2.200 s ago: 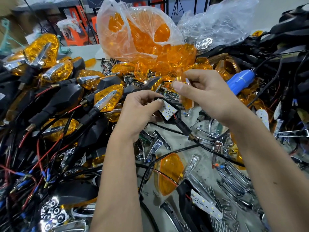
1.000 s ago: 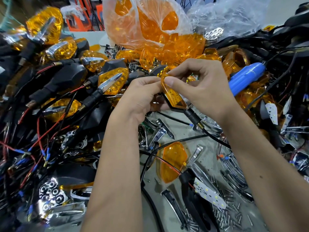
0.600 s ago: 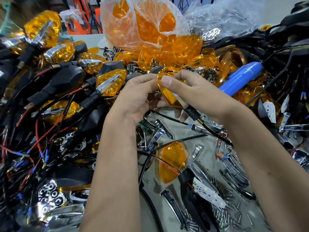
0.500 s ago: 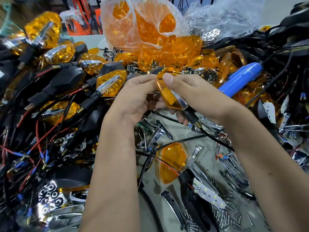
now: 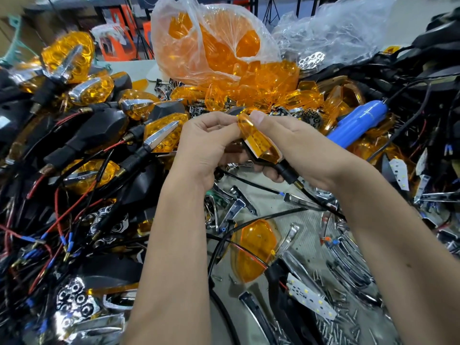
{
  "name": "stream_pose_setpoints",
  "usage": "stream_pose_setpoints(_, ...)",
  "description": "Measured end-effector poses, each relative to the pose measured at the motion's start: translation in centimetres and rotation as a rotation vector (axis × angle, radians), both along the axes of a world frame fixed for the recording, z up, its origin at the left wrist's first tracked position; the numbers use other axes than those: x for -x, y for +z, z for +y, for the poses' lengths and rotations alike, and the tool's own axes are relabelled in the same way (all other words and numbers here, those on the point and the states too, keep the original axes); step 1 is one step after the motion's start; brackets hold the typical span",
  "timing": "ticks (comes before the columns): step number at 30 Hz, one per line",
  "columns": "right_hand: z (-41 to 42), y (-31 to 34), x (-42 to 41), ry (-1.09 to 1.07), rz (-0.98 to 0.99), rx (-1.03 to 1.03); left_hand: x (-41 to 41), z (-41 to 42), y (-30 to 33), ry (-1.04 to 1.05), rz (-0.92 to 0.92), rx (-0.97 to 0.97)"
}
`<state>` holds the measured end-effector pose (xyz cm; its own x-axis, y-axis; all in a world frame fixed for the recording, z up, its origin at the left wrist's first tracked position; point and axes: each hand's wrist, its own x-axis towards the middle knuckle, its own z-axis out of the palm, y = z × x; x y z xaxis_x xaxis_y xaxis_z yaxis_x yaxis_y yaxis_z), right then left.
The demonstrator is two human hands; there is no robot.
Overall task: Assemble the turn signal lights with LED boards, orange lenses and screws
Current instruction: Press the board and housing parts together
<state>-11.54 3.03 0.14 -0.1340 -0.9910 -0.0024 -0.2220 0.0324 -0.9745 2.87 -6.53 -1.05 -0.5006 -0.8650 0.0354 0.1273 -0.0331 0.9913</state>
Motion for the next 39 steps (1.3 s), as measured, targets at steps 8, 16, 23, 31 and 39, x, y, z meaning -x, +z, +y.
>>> stream_pose_setpoints(8,-0.2,-0.5,0.5,-0.102,0.0,-0.011,-0.7,-0.5,0.0,-0.129,0.001,-0.031)
stream_pose_setpoints(16,-0.2,-0.5,0.2,-0.106,-0.012,0.004,0.1,-0.1,-0.5,-0.102,0.025,-0.022)
stream_pose_setpoints(23,-0.2,-0.6,0.4,-0.049,0.023,-0.07,0.4,0.0,-0.8,-0.054,-0.012,-0.024)
stream_pose_setpoints(31,-0.3,-1.0,0.6,-0.051,0.041,-0.077,0.8,0.2,-1.0,0.001,-0.041,-0.026)
stream_pose_setpoints(39,-0.6,-1.4,0.8,-0.025,0.024,0.012,1.0,0.3,-0.9,0.004,-0.003,-0.031)
